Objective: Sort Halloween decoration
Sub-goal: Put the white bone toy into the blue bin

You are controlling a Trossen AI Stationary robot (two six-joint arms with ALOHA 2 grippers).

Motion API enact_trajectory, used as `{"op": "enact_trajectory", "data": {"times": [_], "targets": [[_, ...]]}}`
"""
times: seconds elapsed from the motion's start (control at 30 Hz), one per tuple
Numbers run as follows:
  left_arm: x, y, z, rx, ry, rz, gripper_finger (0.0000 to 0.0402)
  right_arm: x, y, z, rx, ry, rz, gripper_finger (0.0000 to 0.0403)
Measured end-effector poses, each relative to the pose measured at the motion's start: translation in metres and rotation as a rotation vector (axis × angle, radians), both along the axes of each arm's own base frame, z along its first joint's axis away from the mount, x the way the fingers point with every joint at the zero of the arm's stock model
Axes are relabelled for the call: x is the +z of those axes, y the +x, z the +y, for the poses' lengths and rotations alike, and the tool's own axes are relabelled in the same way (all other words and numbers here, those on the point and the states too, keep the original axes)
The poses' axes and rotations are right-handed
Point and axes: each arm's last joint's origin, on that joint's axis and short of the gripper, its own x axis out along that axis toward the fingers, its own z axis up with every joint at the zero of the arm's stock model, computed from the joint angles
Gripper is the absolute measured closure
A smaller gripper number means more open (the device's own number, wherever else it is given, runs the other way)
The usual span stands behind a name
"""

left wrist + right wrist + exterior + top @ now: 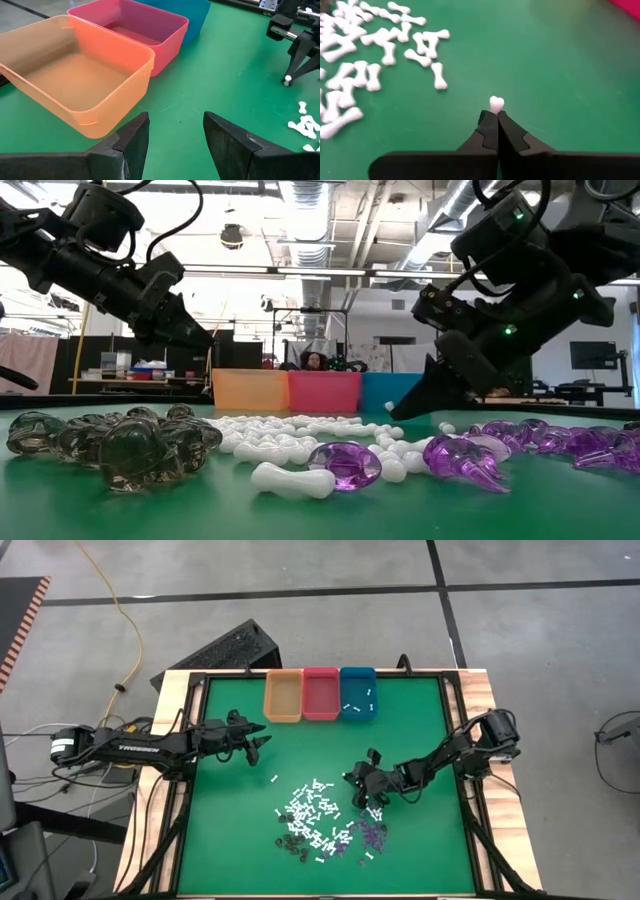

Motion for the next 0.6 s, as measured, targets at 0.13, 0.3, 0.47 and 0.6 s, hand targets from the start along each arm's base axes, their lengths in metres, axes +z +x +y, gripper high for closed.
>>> {"op": "enact_trajectory", "data": {"times": [0.13,0.3,0.47,0.6], "targets": [[0.000,0.000,0.000,-0.002,0.007,0.004,0.0223,0.017,0.000,-0.008,-0.011,-0.021,-0.046,0.0384],[0.000,0.000,0.000,-0.003,0.008,0.003,0.0223,0.042,-0.002,-0.025,-0.032,-0.081,-0.102,0.0384],[0.000,0.000,0.000,-0.002,0.008,0.003,0.0223,0.071,-0.008,-0.059,-0.118,-0.156,-0.153,0.0384],[0.000,0.000,0.000,-0.002,0.007,0.003,0.0223,0.091,-0.020,-0.094,-0.226,-0.228,-0.177,0.0383]]}}
